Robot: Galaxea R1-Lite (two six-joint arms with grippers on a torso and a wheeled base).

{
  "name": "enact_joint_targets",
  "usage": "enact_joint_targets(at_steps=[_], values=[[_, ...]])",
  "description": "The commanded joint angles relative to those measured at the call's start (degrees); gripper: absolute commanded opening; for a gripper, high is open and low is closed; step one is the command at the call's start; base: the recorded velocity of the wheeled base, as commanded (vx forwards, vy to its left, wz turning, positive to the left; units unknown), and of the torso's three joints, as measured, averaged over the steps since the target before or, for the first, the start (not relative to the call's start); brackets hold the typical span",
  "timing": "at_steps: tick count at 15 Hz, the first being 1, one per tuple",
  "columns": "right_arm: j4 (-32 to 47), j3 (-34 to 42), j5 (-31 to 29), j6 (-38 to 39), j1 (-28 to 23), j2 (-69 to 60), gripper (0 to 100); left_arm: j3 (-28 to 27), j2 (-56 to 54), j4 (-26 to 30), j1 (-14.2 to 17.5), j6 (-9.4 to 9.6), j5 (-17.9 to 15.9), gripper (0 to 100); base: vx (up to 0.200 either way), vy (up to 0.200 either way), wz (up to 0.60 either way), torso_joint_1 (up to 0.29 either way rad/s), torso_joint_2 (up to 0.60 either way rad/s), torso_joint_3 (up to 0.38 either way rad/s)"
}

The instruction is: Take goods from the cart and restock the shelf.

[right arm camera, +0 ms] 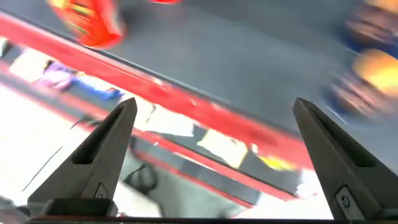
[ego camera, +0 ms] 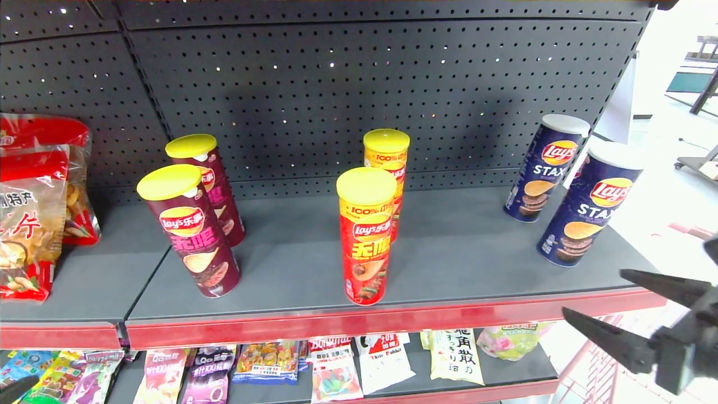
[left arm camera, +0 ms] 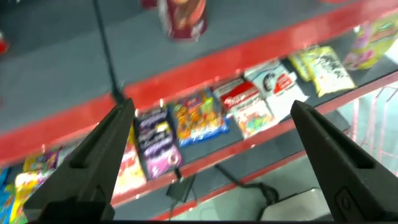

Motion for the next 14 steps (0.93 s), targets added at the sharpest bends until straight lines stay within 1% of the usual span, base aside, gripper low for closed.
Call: enact_joint_targets(at_steps=[1, 2, 3, 4, 6, 8, 12, 14], values=[[0.3, 8.7, -4.7, -0.2, -8.1, -17.9, 100, -1.6, 23.8, -16.1, -0.1, -0.41, -2.5, 100, 0.000, 0.000, 0.00, 0.000, 0.00, 0.000], [0.3, 10.6, -6.4, -0.3, -12.0, -20.0, 100, -1.9, 31.5, -24.9, -0.1, -0.58, -2.5, 100, 0.000, 0.000, 0.00, 0.000, 0.00, 0.000], [0.3, 12.0, -6.0, -0.4, -15.6, -22.8, 100, -2.2, 39.6, -33.9, -0.2, -0.41, -2.6, 100, 0.000, 0.000, 0.00, 0.000, 0.00, 0.000], [1.2, 12.6, -5.9, -0.6, -16.1, -23.5, 100, -2.2, 43.0, -37.0, -0.3, -0.32, -2.7, 100, 0.000, 0.000, 0.00, 0.000, 0.00, 0.000], [4.8, 12.2, -6.0, -2.3, -16.1, -25.4, 100, -3.3, 45.0, -37.3, -0.7, -0.32, -2.8, 100, 0.000, 0.000, 0.00, 0.000, 0.00, 0.000], [7.0, 12.2, -5.7, -2.5, -16.0, -27.0, 100, -3.0, 45.1, -36.8, -1.6, -0.41, -2.8, 100, 0.000, 0.000, 0.00, 0.000, 0.00, 0.000], [7.0, 12.8, -5.4, -2.5, -16.0, -27.5, 100, -3.0, 46.6, -36.4, -2.4, -0.32, -2.8, 100, 0.000, 0.000, 0.00, 0.000, 0.00, 0.000], [7.0, 13.3, -5.4, -2.5, -15.9, -27.6, 100, -4.8, 49.8, -36.8, -3.2, -0.41, -2.6, 100, 0.000, 0.000, 0.00, 0.000, 0.00, 0.000]])
